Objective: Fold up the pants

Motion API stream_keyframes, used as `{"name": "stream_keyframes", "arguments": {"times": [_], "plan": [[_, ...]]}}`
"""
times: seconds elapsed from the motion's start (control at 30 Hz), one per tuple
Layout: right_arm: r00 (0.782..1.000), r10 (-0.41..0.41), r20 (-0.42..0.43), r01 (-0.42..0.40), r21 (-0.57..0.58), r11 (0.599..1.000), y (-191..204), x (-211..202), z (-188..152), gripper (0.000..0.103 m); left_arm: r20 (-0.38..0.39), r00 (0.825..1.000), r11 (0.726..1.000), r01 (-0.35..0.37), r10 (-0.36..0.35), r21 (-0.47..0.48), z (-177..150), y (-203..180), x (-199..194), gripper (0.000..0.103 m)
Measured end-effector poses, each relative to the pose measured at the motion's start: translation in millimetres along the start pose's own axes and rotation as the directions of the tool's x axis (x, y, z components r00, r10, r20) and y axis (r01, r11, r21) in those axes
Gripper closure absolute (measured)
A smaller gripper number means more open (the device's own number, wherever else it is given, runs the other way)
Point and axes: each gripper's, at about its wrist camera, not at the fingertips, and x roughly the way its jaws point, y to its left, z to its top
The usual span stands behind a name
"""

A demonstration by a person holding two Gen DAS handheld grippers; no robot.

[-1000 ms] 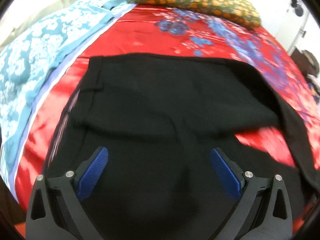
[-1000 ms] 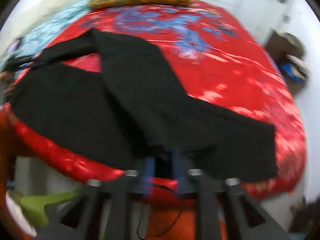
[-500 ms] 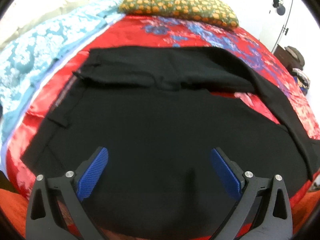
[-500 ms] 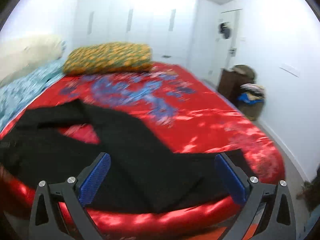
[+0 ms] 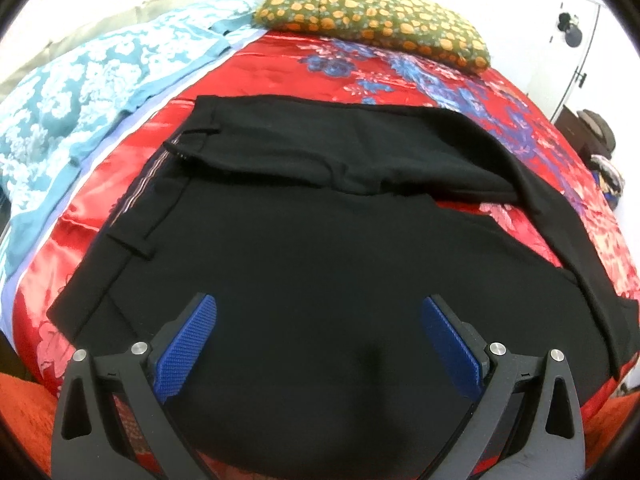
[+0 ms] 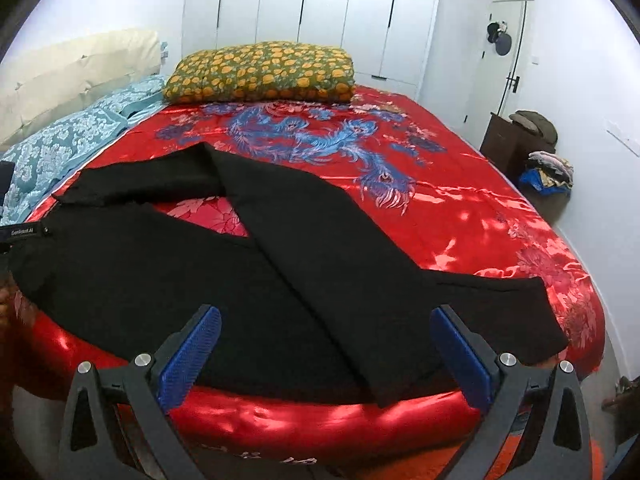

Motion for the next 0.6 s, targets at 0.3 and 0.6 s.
{"name": "stream_keyframes", "arguments": {"times": [0.3,0.6], "plan": [[1.000,0.027,0.006,-0.027,-0.019,0.999,0,-2,-2,0.000,0.014,1.000,0.999,-0.010,0.009,0.037,5,-8,-1,0.001],[0.973,0.135,0.185,-0.221,0.607,0.763,-120,-30,-29,0.000,0.020,1.000,1.000,-0.006,0.006,-0.017,11,1,0,0.001]]}}
